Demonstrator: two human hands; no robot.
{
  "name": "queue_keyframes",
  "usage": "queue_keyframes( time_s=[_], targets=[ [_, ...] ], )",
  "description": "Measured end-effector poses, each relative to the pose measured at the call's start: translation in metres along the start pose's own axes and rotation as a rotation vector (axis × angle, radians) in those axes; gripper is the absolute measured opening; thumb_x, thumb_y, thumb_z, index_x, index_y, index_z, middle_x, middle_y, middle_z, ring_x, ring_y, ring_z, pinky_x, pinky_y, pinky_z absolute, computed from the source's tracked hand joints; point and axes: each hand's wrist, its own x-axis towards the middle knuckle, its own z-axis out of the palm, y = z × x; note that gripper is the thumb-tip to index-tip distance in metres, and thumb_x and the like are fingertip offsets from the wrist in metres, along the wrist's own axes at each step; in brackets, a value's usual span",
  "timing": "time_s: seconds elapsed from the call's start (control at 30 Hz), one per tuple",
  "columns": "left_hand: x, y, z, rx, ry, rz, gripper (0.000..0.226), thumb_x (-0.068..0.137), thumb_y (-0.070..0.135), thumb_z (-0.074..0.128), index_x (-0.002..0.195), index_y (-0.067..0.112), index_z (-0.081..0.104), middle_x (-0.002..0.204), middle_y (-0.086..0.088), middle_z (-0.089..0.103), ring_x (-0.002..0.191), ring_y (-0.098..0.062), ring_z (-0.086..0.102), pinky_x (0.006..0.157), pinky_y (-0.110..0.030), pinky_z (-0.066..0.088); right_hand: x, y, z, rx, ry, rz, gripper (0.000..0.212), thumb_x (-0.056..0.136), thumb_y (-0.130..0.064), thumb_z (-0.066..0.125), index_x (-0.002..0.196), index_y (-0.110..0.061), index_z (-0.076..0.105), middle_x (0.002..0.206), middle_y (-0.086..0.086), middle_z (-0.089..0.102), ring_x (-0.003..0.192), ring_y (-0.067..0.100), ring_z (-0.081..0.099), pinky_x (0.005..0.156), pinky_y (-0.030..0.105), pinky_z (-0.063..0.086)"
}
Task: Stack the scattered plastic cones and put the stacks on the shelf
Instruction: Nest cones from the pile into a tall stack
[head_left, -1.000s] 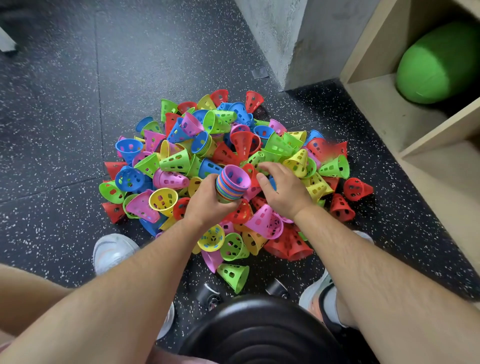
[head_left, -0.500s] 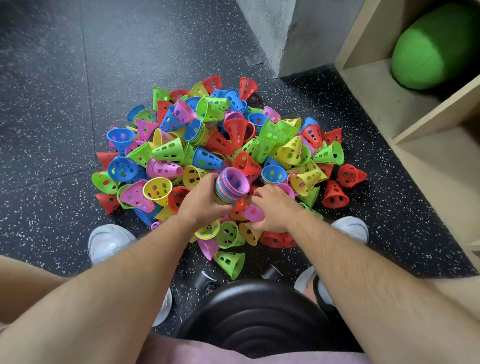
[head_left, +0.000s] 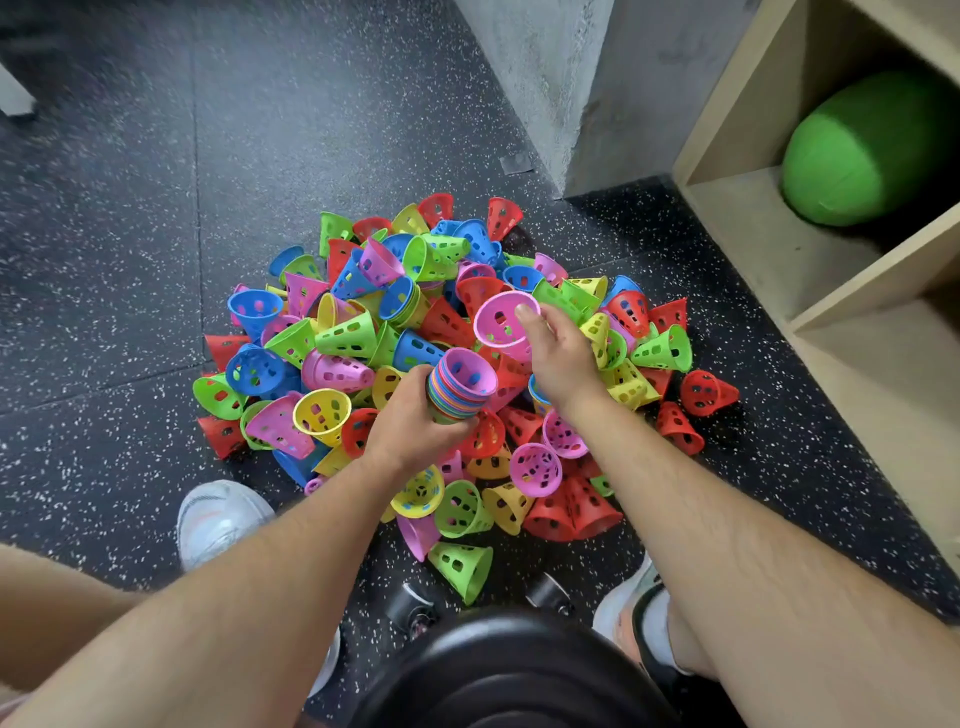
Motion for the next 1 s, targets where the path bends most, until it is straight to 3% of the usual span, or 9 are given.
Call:
queue_keyframes(
  time_s=[0.07, 0.17, 0.23, 0.37, 0.53, 0.67, 0.77, 0.9, 1.0],
  targets=[
    [0.004, 0.004, -0.001, -0.027, 0.014, 0.003, 0.059, 0.071, 0.055, 0.083, 0.116, 0.04, 0.048, 0.103, 0.017, 0.062, 0.09, 0.006, 0.062, 0.072, -0.022, 0.05, 0.005, -0.014, 0.013, 0.179, -0.011, 0.052, 0.028, 0.095, -0.05, 0.05, 0.093, -0.028, 0.068, 0.092, -0.017, 0.065, 0.087, -0.001, 0.06, 0.081, 0.025, 0.047],
    [0.009, 0.01, 0.0, -0.065, 0.052, 0.024, 0.06, 0.071, 0.058, 0.083, 0.116, 0.038, 0.049, 0.104, 0.016, 0.064, 0.091, 0.003, 0.064, 0.075, -0.024, 0.054, 0.01, -0.015, 0.027, 0.132, -0.053, 0.097, 0.039, 0.104, -0.046, 0.041, 0.094, -0.023, 0.07, 0.102, -0.012, 0.069, 0.099, 0.007, 0.062, 0.086, 0.023, 0.045],
    [0.01, 0.011, 0.001, -0.083, 0.078, 0.025, 0.062, 0.068, 0.062, 0.08, 0.116, 0.036, 0.05, 0.103, 0.014, 0.064, 0.091, 0.0, 0.065, 0.075, -0.027, 0.056, 0.013, -0.006, 0.03, -0.004, -0.063, 0.1, 0.047, 0.106, -0.045, 0.035, 0.105, -0.015, 0.071, 0.113, 0.002, 0.07, 0.109, 0.017, 0.06, 0.096, 0.029, 0.045],
    [0.01, 0.006, 0.003, -0.095, 0.098, 0.01, 0.064, 0.071, 0.059, 0.084, 0.12, 0.033, 0.052, 0.105, 0.014, 0.063, 0.093, 0.0, 0.064, 0.076, -0.027, 0.054, 0.02, 0.018, 0.021, -0.309, 0.026, -0.073, 0.035, 0.106, -0.027, 0.038, 0.123, -0.015, 0.066, 0.127, 0.006, 0.063, 0.124, 0.022, 0.052, 0.105, 0.03, 0.036],
    [0.012, -0.002, 0.003, -0.074, 0.089, -0.016, 0.061, 0.074, 0.051, 0.087, 0.12, 0.032, 0.051, 0.105, 0.014, 0.061, 0.092, 0.004, 0.062, 0.071, -0.018, 0.048, 0.031, 0.049, 0.016, -0.986, -0.238, -0.223, 0.041, 0.099, -0.026, 0.05, 0.14, -0.031, 0.052, 0.146, 0.004, 0.043, 0.135, 0.028, 0.037, 0.112, 0.045, 0.033],
    [0.014, -0.004, 0.002, -0.068, 0.085, -0.026, 0.062, 0.074, 0.05, 0.088, 0.121, 0.031, 0.051, 0.106, 0.013, 0.06, 0.094, 0.005, 0.061, 0.07, -0.015, 0.045, 0.034, 0.059, 0.025, -1.169, -0.325, -0.261, 0.043, 0.094, -0.033, 0.061, 0.135, -0.023, 0.055, 0.148, 0.007, 0.038, 0.136, 0.03, 0.034, 0.111, 0.045, 0.034],
    [0.015, -0.005, 0.003, -0.056, 0.087, -0.024, 0.062, 0.075, 0.049, 0.087, 0.122, 0.028, 0.052, 0.105, 0.012, 0.06, 0.093, 0.003, 0.061, 0.07, -0.017, 0.047, 0.036, 0.062, 0.028, -1.136, -0.281, -0.282, 0.034, 0.095, -0.033, 0.06, 0.124, -0.016, 0.061, 0.139, 0.007, 0.043, 0.129, 0.029, 0.041, 0.106, 0.043, 0.039],
    [0.014, -0.007, 0.002, -0.057, 0.083, -0.034, 0.063, 0.075, 0.051, 0.087, 0.123, 0.029, 0.052, 0.105, 0.015, 0.059, 0.092, 0.008, 0.06, 0.068, -0.013, 0.045, 0.036, 0.055, 0.02, -0.837, -0.085, -0.354, 0.027, 0.095, -0.033, 0.061, 0.105, -0.008, 0.062, 0.128, 0.011, 0.049, 0.113, 0.027, 0.052, 0.092, 0.038, 0.049],
    [0.015, -0.005, 0.002, -0.061, 0.079, -0.032, 0.064, 0.075, 0.052, 0.087, 0.124, 0.03, 0.051, 0.105, 0.015, 0.059, 0.092, 0.008, 0.06, 0.069, -0.013, 0.045, 0.037, 0.038, 0.013, -0.501, 0.11, -0.304, 0.026, 0.094, -0.034, 0.064, 0.095, -0.008, 0.062, 0.132, 0.013, 0.05, 0.125, 0.024, 0.05, 0.098, 0.034, 0.046]
  ],
)
